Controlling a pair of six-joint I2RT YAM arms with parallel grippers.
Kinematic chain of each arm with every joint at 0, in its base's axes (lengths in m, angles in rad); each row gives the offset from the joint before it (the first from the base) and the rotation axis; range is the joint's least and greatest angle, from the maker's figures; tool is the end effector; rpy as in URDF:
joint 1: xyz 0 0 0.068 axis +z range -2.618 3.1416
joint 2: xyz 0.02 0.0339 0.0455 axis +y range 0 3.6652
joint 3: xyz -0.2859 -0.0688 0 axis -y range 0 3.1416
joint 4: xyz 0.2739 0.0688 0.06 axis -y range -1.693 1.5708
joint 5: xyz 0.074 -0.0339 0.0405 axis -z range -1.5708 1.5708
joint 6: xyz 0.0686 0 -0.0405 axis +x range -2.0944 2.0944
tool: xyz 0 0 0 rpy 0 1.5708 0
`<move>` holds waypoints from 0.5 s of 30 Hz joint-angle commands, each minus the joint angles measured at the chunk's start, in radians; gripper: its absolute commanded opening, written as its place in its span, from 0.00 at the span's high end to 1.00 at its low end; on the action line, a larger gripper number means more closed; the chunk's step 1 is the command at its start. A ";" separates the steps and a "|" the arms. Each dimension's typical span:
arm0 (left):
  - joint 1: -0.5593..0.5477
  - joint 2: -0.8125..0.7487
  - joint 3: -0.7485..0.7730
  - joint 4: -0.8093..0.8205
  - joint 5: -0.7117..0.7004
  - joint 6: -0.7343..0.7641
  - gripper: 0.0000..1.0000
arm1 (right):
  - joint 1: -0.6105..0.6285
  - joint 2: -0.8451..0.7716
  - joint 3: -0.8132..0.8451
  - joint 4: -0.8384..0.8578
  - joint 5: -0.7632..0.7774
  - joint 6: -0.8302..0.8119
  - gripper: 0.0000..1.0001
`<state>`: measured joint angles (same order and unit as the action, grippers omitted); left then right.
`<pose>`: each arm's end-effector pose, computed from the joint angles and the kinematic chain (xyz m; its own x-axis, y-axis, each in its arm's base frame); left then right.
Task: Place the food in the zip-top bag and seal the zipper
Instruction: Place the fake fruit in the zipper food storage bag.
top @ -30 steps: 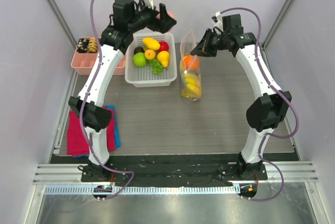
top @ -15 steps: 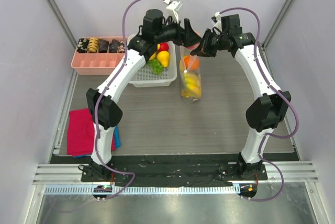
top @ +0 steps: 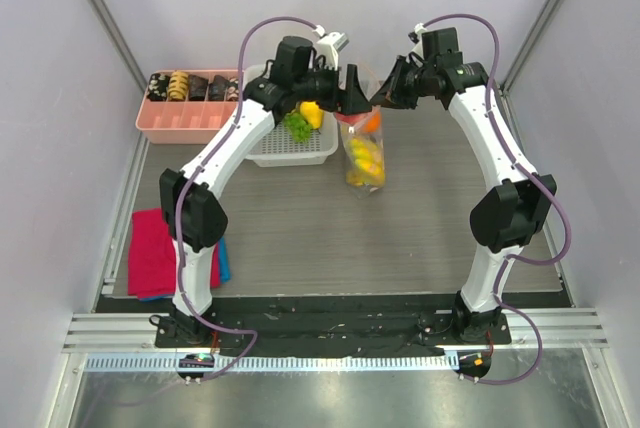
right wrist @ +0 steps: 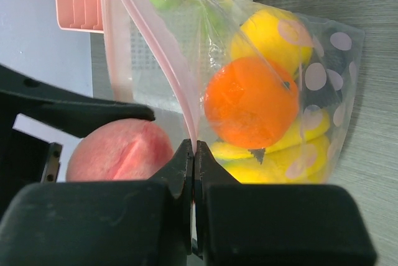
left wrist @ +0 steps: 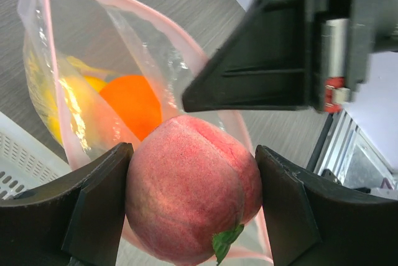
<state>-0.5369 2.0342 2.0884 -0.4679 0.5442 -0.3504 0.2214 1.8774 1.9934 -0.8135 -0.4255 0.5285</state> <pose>0.4455 -0.3065 0.3907 -0.6145 0.0240 -0.7886 0.6750 0.5333 -0.5098 0.4582 0.1322 0.3897 -0.7976 0.2912 -0.5282 -0.1233 0.7785 0.6154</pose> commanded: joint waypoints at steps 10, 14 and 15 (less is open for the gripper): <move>-0.032 -0.023 0.251 -0.227 0.037 0.139 0.00 | 0.003 -0.060 0.028 0.050 -0.061 -0.002 0.99; 0.003 -0.020 0.298 -0.220 0.011 0.133 0.00 | 0.004 -0.066 0.028 0.048 -0.056 -0.024 0.99; 0.012 -0.026 0.289 -0.207 0.005 0.107 0.00 | 0.004 -0.067 0.028 0.048 -0.055 -0.027 0.99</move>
<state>-0.5629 2.0354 2.3337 -0.6861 0.5697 -0.2310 0.2214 1.8759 1.9934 -0.8082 -0.4698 0.5259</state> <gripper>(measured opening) 0.996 0.023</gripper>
